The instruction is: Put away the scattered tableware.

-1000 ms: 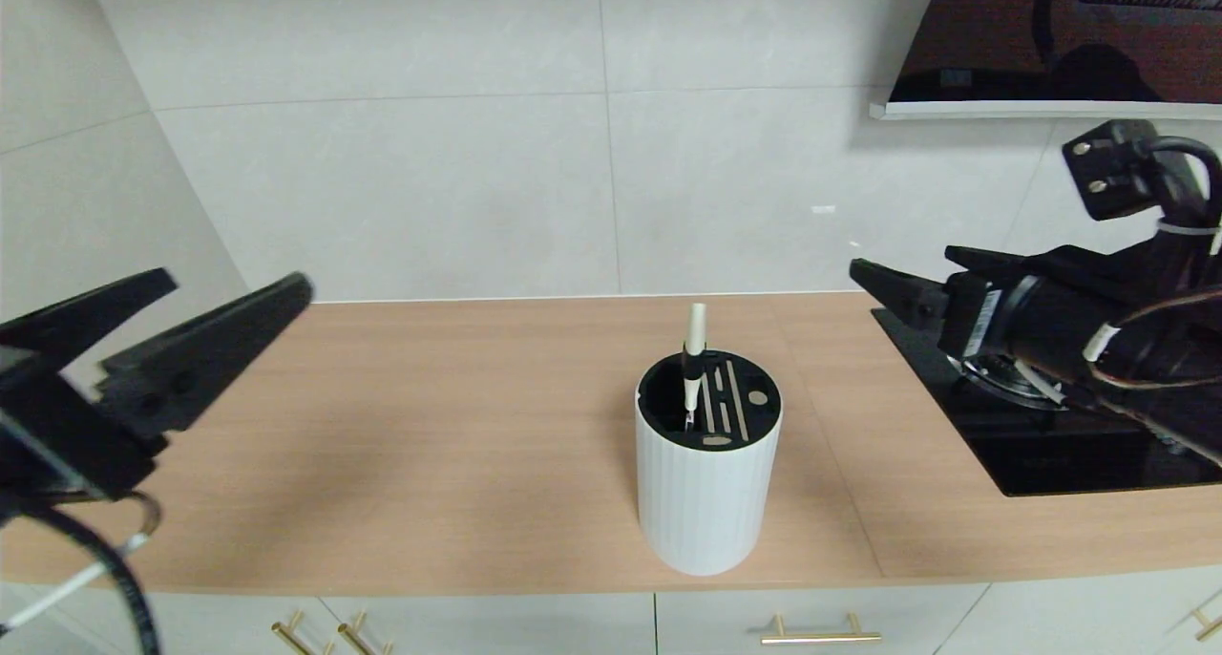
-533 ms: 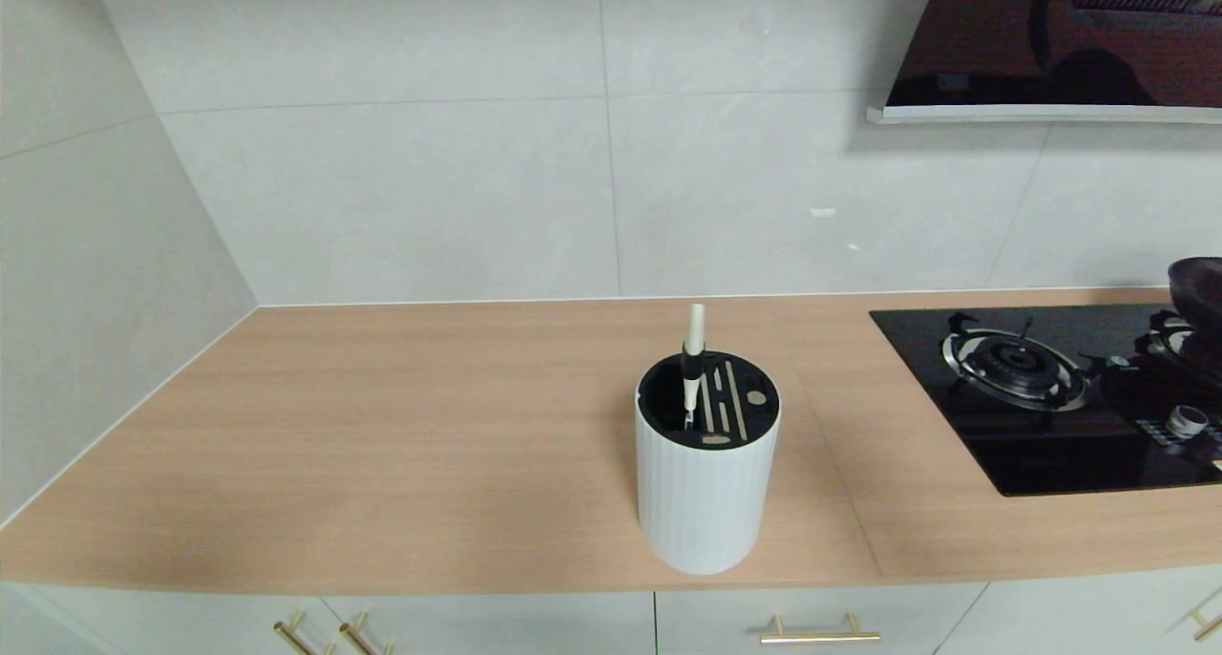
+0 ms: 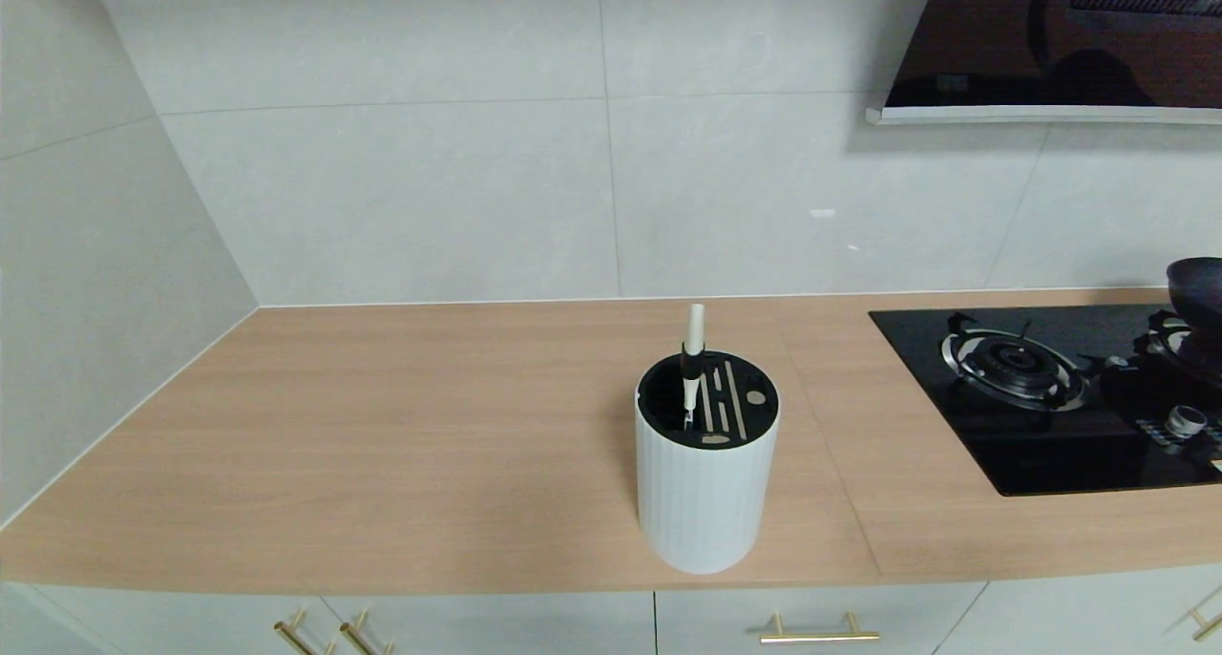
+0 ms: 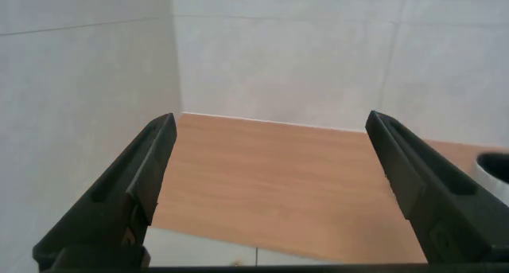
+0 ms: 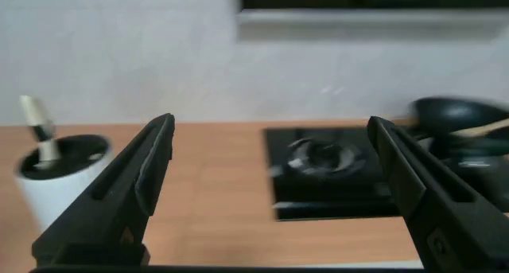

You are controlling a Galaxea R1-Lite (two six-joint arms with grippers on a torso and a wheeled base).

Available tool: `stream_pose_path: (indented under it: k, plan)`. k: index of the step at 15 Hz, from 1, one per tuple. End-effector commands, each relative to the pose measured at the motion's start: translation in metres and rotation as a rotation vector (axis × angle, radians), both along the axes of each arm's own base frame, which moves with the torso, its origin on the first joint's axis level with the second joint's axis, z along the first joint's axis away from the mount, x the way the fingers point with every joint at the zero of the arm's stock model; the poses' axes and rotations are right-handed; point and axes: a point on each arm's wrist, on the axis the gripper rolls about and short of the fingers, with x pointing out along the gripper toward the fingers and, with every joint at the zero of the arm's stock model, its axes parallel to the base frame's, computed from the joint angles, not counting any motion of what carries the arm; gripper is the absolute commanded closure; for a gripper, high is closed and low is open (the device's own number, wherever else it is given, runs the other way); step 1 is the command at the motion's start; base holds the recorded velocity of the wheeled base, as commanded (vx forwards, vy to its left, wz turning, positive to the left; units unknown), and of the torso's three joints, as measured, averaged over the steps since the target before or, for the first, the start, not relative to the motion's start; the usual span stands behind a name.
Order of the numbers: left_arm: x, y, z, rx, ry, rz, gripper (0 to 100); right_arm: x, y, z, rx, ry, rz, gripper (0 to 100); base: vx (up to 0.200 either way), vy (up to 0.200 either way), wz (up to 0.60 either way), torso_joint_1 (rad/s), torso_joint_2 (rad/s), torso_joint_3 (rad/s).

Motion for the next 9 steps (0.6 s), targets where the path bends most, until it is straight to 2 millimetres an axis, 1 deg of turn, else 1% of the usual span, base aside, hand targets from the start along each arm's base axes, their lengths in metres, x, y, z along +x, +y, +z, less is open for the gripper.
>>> stream_pose_path:
  k: [1,2,3,4,6,7,8,9]
  plan:
    - [-0.003,-0.004,-0.002,-0.014,-0.01,0.051,0,-0.027,0.003,-0.025,-0.011,-0.096,-0.059,0,0.0,0.0,0.0,0.0,0.0,0.0]
    - [-0.003,-0.005,-0.003,-0.016,-0.01,0.061,0,-0.027,0.003,-0.028,-0.011,-0.093,-0.063,0,0.0,0.0,0.0,0.0,0.0,0.0]
    - [-0.008,-0.011,-0.014,-0.01,-0.018,0.1,0,-0.02,0.003,-0.038,-0.01,-0.061,-0.074,0,0.0,0.0,0.0,0.0,0.0,0.0]
    - [-0.007,-0.014,-0.031,0.018,0.002,0.078,0,-0.014,0.003,-0.048,-0.009,-0.021,-0.072,0,0.0,0.0,0.0,0.0,0.0,0.0]
    - [0.012,-0.015,-0.054,0.008,0.092,0.067,0,0.003,0.004,-0.078,-0.011,0.091,-0.059,0,0.0,0.0,0.0,0.0,0.0,0.0]
    - [0.025,-0.015,-0.072,-0.03,0.138,0.049,0,0.013,0.004,-0.099,-0.012,0.149,-0.034,0,0.0,0.0,0.0,0.0,0.0,0.0]
    - [0.037,-0.016,-0.088,-0.049,0.158,0.01,0,0.02,0.005,-0.114,-0.025,0.176,0.008,0,0.0,0.0,0.0,0.0,0.0,0.0]
    - [0.041,-0.016,-0.094,-0.048,0.159,-0.01,0,0.021,0.005,-0.116,-0.03,0.173,0.022,0,0.0,0.0,0.0,0.0,0.0,0.0]
